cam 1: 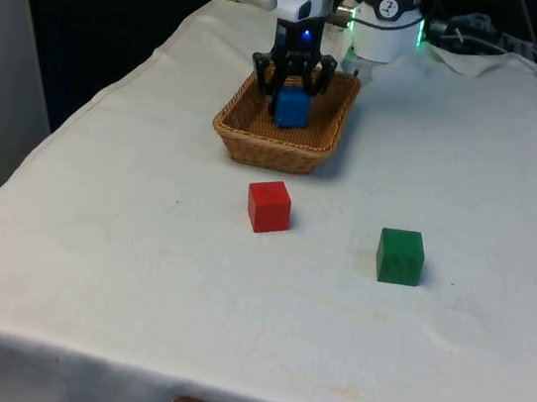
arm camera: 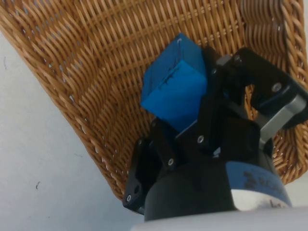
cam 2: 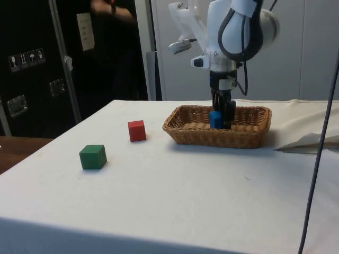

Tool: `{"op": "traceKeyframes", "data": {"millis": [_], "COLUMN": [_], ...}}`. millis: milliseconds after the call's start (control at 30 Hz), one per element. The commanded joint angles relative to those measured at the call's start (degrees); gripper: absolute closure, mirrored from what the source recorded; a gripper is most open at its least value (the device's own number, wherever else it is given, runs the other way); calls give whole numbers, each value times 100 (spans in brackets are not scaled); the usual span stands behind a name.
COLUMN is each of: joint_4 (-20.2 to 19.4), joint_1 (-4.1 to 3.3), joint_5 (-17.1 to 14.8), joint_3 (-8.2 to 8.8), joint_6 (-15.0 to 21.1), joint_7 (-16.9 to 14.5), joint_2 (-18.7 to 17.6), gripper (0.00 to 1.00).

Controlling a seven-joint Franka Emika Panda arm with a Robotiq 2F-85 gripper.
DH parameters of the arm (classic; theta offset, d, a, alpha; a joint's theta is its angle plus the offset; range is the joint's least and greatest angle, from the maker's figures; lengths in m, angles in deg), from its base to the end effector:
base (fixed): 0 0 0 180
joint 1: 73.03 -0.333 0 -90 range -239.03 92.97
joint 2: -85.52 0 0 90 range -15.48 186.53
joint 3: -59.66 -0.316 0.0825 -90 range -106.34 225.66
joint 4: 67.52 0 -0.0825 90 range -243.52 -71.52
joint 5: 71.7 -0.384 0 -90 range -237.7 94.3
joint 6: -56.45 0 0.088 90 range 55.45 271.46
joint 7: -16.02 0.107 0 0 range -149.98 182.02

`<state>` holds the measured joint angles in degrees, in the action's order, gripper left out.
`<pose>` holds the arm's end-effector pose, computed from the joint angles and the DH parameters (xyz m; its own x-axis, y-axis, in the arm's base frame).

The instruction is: Pick up the blue cube and place it into the basket.

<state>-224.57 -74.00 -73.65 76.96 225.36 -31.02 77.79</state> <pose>0.3829 -0.1195 0.1884 0.8732 0.4864 0.0314 0.4830 -0.8721 0.0790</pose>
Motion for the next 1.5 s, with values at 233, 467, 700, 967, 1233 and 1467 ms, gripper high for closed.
{"op": "traceKeyframes", "data": {"millis": [233, 467, 700, 967, 1233, 1467], "joint_4": [6, 6, 6, 34, 86, 143], "joint_1": [-6, -6, -6, 23, 29, 40], "joint_5": [-6, -6, 0, -6, 0, 6], "joint_3": [-6, -6, -6, 46, 143, 212], "joint_6": [-6, -6, -6, -269, -619, -888], "joint_7": [6, 6, 6, -63, -109, -132], "joint_2": [-6, -6, -6, 309, 647, 888], "gripper": [83, 5, 0, 0, 0, 0]}}
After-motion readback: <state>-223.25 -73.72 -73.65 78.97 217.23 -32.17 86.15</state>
